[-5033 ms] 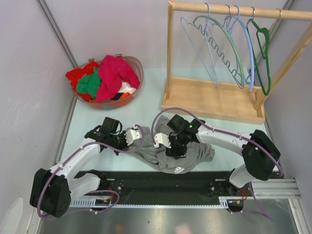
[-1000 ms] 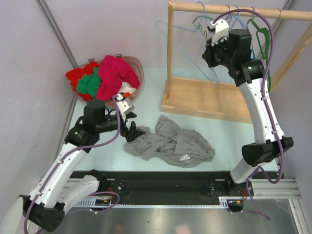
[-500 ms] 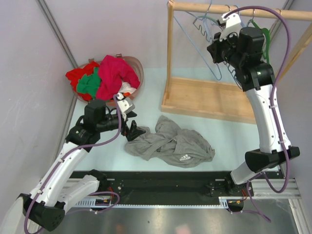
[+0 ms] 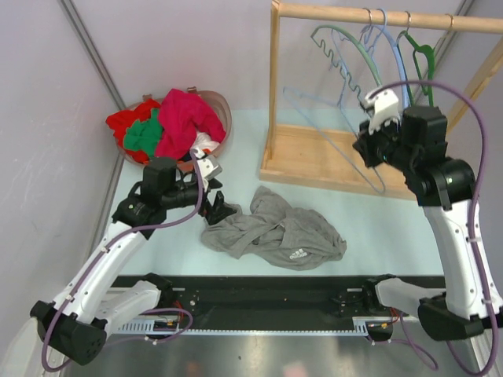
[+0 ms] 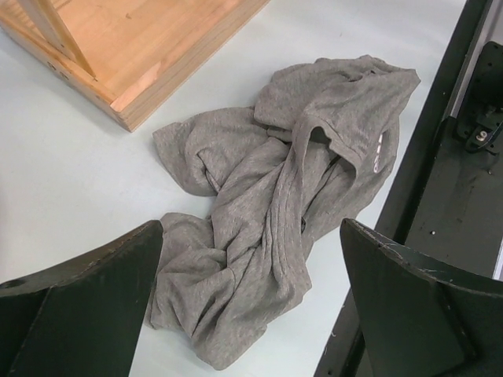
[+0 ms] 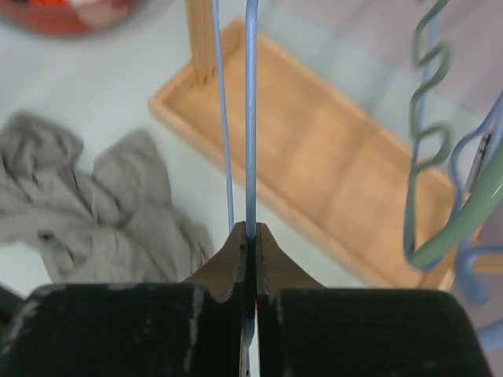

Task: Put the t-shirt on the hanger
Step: Pick up the hanger from the clothesline.

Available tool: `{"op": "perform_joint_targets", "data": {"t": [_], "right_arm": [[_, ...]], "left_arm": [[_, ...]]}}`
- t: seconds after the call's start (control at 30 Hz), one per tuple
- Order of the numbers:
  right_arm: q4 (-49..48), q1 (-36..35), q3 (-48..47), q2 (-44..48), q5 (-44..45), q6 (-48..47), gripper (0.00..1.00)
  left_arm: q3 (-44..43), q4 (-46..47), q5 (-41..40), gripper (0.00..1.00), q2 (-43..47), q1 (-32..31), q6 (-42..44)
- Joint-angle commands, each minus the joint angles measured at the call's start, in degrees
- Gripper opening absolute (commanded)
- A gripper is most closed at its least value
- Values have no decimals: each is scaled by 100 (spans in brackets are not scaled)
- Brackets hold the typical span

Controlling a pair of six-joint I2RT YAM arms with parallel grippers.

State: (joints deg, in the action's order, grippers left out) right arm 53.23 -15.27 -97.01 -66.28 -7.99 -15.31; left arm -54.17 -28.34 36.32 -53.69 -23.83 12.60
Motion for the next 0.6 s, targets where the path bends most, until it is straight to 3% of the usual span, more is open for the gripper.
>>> {"op": "perform_joint_targets", "data": {"t": [0.0, 0.2, 0.37, 0.5, 0.57], "right_arm": [[1074, -20, 480, 747, -316, -797, 0], [2357, -29, 798, 1521, -1696, -2043, 0], [3209, -55, 1043, 1610, -2207, -3011, 0], [3360, -125, 1369, 1557, -2269, -3627, 0], [3360, -196, 1474, 1513, -2216, -3759, 0]], "left_arm": [[91, 127, 218, 100, -237, 46, 233], [705, 4, 446, 89, -432, 46, 883], [1566, -366, 465, 85, 252, 10, 2693], [2208, -611, 438, 81, 754, -156, 4105], [2375, -551, 167, 80, 842, -393, 4381]]}}
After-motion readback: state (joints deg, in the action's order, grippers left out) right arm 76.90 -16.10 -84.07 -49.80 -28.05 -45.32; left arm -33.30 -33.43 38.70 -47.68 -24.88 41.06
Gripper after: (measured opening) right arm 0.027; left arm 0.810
